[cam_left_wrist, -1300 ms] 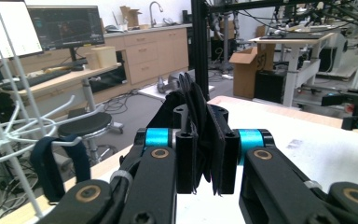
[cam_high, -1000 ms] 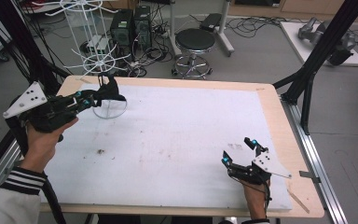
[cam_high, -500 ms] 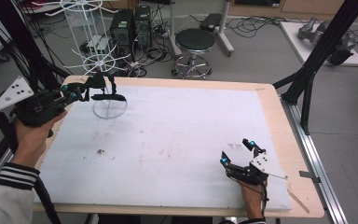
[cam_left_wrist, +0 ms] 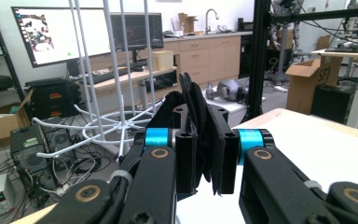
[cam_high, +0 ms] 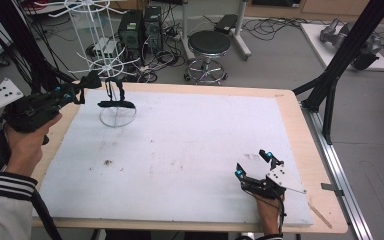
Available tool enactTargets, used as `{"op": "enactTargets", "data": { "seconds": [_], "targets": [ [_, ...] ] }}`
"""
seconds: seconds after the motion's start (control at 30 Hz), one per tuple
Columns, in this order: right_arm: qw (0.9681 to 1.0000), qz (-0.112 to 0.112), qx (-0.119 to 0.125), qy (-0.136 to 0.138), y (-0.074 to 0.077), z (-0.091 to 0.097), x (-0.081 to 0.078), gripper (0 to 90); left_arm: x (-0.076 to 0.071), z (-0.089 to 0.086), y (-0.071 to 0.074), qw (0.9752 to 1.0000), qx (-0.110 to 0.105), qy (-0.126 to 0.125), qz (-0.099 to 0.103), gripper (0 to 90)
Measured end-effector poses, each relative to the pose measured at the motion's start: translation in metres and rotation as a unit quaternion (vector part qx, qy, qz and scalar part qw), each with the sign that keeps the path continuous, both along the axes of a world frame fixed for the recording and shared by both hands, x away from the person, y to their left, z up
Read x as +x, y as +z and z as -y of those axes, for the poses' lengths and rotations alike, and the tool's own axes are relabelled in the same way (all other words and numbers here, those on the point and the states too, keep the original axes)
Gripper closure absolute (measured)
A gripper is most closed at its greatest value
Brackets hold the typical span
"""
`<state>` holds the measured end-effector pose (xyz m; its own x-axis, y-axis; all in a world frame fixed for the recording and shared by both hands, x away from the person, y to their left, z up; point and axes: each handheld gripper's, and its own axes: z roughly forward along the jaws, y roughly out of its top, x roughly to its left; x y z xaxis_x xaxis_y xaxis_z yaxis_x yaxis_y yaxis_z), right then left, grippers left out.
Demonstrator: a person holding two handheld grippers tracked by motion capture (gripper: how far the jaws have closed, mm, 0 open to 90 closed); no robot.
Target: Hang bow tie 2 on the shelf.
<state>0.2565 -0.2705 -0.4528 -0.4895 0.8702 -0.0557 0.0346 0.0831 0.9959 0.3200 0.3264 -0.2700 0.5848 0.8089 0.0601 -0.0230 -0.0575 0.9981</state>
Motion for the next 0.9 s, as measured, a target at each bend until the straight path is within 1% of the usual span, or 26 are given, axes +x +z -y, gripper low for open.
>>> {"op": "enactTargets", "data": {
  "seconds": [0.1, 0.23, 0.33, 0.5, 0.57, 0.63, 0.7, 0.9],
  "targets": [
    [1.0, -0.001, -0.001, -0.001, 0.0, 0.0, 0.0, 9.2, -0.002, -0.002, 0.002, 1.0, 0.0, 0.005, 0.001, 81.9],
    [1.0, 0.001, -0.001, -0.001, 0.0, 0.0, 0.0, 9.2, -0.003, -0.007, 0.005, 0.9999, -0.005, 0.012, 0.006, 81.8],
    [1.0, 0.0, 0.0, -0.001, 0.0, 0.0, 0.0, 9.2, -0.001, -0.007, 0.006, 0.9998, -0.005, 0.018, 0.006, 81.8],
    [1.0, -0.002, 0.0, -0.001, 0.0, 0.0, -0.001, 9.2, 0.007, -0.006, 0.006, 0.9997, -0.002, 0.023, 0.002, 81.8],
    [1.0, 0.003, -0.001, -0.002, 0.0, 0.0, -0.001, 9.2, 0.011, -0.006, 0.005, 0.9997, -0.004, 0.026, 0.0, 81.8],
    [1.0, 0.0, 0.002, -0.003, 0.0, 0.0, -0.001, 9.2, 0.014, -0.006, 0.004, 0.9996, -0.003, 0.028, -0.002, 81.7],
    [1.0, 0.001, 0.004, -0.002, -0.001, 0.0, -0.001, 9.2, 0.018, -0.006, 0.003, 0.9995, -0.005, 0.03, -0.004, 81.7],
    [1.0, 0.003, 0.004, -0.002, -0.001, 0.0, -0.001, 9.2, 0.028, -0.004, -0.002, 0.9993, 0.0, 0.034, -0.014, 81.7]
  ]
}}
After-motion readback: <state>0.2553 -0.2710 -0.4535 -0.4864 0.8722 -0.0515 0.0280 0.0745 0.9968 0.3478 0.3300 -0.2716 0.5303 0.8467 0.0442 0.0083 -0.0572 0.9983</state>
